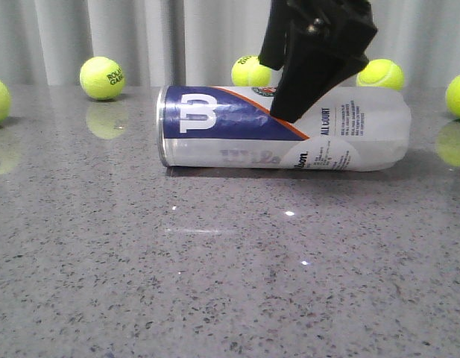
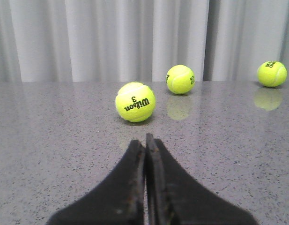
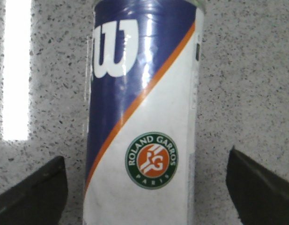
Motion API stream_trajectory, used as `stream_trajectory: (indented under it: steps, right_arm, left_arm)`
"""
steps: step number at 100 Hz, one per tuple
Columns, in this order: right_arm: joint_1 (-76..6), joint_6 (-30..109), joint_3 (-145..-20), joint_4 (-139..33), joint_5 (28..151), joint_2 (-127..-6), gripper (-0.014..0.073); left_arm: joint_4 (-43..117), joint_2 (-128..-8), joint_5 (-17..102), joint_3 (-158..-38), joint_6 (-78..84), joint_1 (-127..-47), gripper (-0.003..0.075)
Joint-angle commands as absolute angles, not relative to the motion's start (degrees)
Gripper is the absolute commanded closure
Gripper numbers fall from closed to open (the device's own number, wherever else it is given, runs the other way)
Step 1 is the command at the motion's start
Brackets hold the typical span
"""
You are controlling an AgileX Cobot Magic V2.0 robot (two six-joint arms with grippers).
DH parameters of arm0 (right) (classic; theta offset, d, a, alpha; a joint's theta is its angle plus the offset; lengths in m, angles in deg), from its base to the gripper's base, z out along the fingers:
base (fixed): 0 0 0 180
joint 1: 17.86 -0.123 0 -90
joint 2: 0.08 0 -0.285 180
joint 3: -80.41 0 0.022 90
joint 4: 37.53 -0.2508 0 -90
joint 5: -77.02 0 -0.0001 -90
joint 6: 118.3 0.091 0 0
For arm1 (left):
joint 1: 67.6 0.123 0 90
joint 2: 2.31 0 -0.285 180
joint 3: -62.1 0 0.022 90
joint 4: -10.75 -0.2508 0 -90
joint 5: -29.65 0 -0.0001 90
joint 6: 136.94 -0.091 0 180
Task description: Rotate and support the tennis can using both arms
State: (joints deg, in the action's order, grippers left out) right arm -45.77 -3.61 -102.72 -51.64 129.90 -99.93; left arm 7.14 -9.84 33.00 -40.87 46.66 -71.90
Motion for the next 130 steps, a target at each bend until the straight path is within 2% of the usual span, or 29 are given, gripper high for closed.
stream_trajectory:
  steps: [1, 25, 45, 65, 100, 130]
  right_arm:
    - [-45.5, 2.6, -105.19, -52.73, 128.67, -95.47, -0.0055]
    - [-42.24, 19.79, -106.28, -52.35, 128.09, -89.83, -0.0052]
    - [-35.07, 34.13, -106.11, -52.0, 126.33, -84.1, -0.0052]
    - [-26.96, 36.63, -102.96, -51.64, 124.16, -77.0, -0.0052]
    - [-15.64, 41.79, -79.25, -51.64, 108.99, -57.54, -0.0052]
    - [-13.65, 42.09, -59.77, -51.64, 98.45, -36.61, -0.0052]
  left_arm:
    - [7.15, -7.77, 28.4, -38.24, 46.68, -71.89, 0.0741]
    - [7.15, -7.77, 28.4, -38.24, 46.68, -71.89, 0.0741]
    - [7.15, -7.77, 28.4, -38.24, 46.68, -71.89, 0.0741]
    - [7.15, -7.77, 28.4, -38.24, 46.68, -71.89, 0.0741]
    - [7.15, -7.77, 28.4, -38.24, 46.68, -71.89, 0.0741]
    - [7.15, -7.77, 28.4, -38.24, 46.68, -71.89, 0.0741]
